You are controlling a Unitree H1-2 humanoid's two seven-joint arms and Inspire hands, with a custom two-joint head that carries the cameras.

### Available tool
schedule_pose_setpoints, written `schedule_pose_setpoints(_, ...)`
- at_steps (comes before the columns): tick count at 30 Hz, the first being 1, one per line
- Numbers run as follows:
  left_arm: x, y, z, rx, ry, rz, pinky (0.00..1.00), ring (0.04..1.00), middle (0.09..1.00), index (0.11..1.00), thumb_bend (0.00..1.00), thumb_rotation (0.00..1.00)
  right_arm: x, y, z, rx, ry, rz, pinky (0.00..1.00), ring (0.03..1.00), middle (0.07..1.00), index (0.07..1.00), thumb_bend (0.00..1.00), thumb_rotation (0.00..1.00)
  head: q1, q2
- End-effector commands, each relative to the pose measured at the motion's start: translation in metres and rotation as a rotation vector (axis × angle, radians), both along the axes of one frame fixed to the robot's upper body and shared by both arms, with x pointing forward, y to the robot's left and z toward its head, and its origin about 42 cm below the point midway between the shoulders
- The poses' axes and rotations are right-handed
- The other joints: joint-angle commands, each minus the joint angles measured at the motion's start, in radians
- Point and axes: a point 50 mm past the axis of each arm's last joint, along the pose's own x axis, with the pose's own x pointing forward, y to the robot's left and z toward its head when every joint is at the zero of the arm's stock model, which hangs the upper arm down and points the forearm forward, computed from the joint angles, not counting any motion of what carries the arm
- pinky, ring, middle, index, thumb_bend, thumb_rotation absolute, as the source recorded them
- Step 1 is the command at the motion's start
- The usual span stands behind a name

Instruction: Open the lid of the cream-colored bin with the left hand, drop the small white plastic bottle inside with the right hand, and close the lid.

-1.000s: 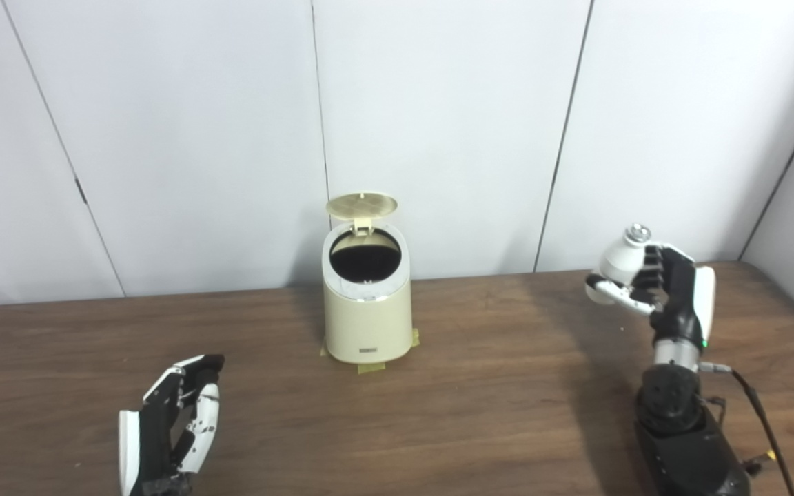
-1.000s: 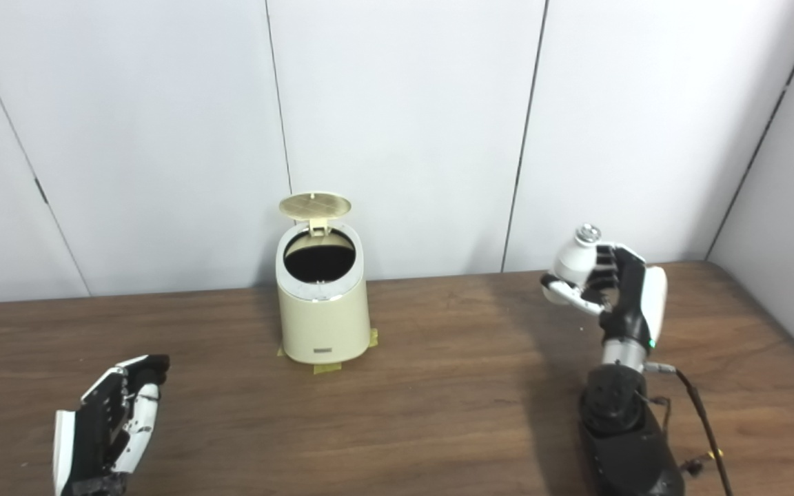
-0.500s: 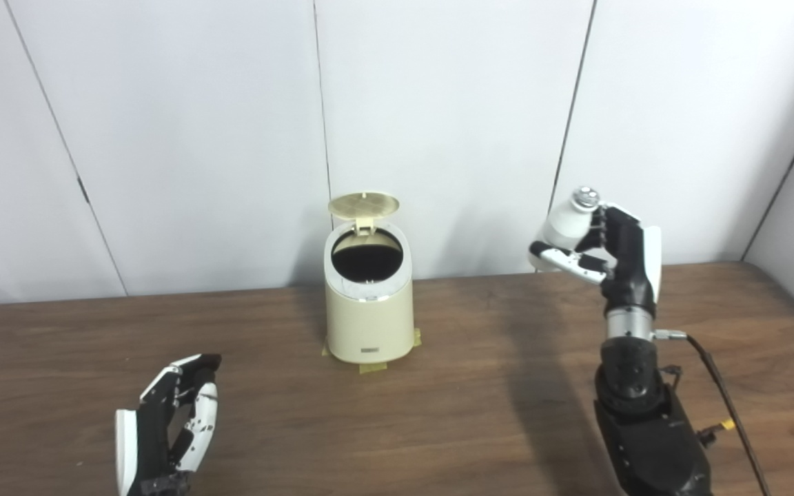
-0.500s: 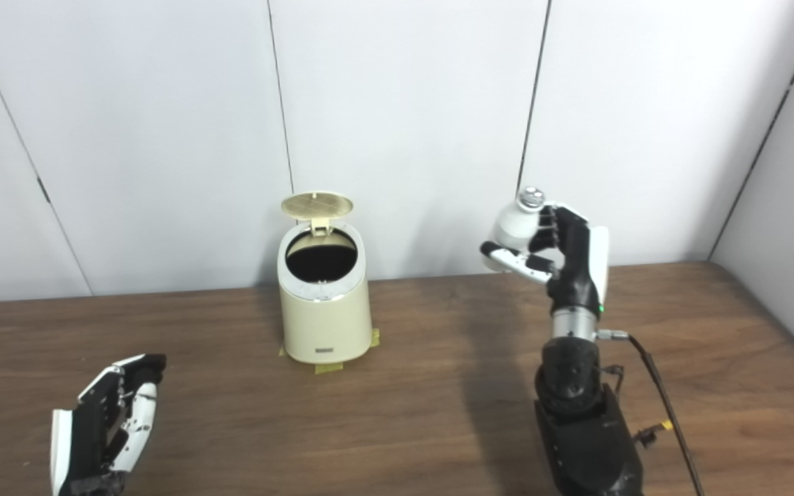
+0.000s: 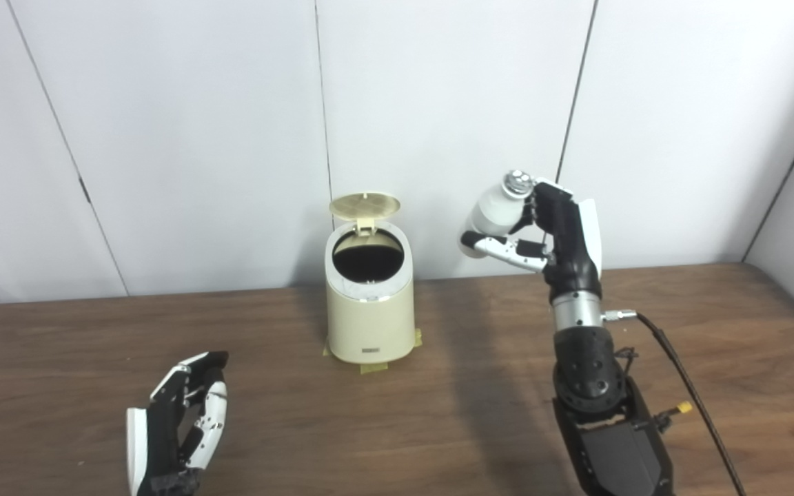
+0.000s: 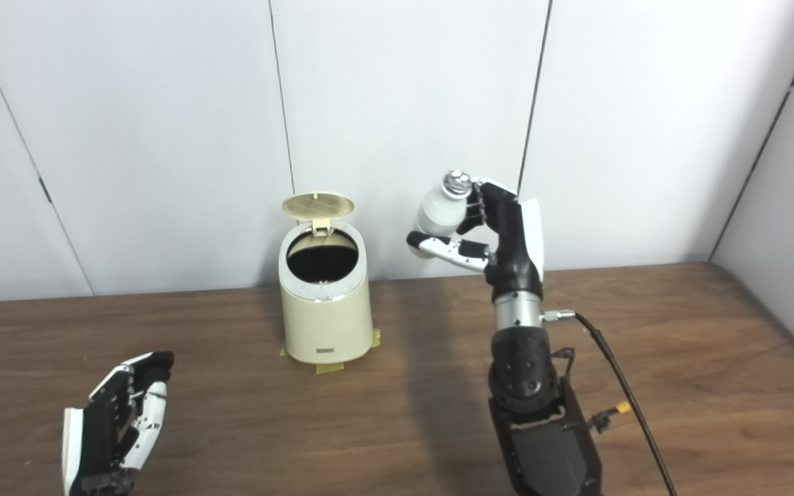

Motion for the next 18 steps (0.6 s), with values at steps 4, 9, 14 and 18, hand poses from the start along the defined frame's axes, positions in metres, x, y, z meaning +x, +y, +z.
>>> schedule_pose_setpoints(4, 0.012, -0.006, 0.003, -0.054, -0.018, -0.059, 0.66, 0.723, 0.73, 0.703, 0.23, 0.61, 0.0, 0.019, 0.039, -0.017, -0.1, 0.06, 0.38, 0.451, 0.479, 0.487, 0.52, 0.0, 0.012, -0.004)
schedule_pose_setpoints(9, 0.014, -0.008, -0.001, -0.039, -0.015, -0.054, 0.66, 0.723, 0.734, 0.708, 0.22, 0.6, 0.001, 0.03, 0.037, -0.003, -0.134, 0.126, 0.38, 0.447, 0.483, 0.483, 0.52, 0.0, 0.027, -0.011)
schedule_pose_setpoints(14, 0.015, -0.011, -0.003, -0.028, -0.023, -0.046, 0.65, 0.715, 0.725, 0.699, 0.22, 0.58, 0.004, 0.042, 0.036, -0.017, -0.149, 0.139, 0.35, 0.426, 0.486, 0.489, 0.52, 0.0, 0.041, -0.014)
schedule_pose_setpoints(18, 0.015, -0.014, -0.002, -0.037, -0.021, -0.043, 0.65, 0.718, 0.73, 0.702, 0.22, 0.56, 0.005, 0.05, 0.033, -0.019, -0.153, 0.164, 0.34, 0.426, 0.481, 0.494, 0.52, 0.0, 0.054, -0.018)
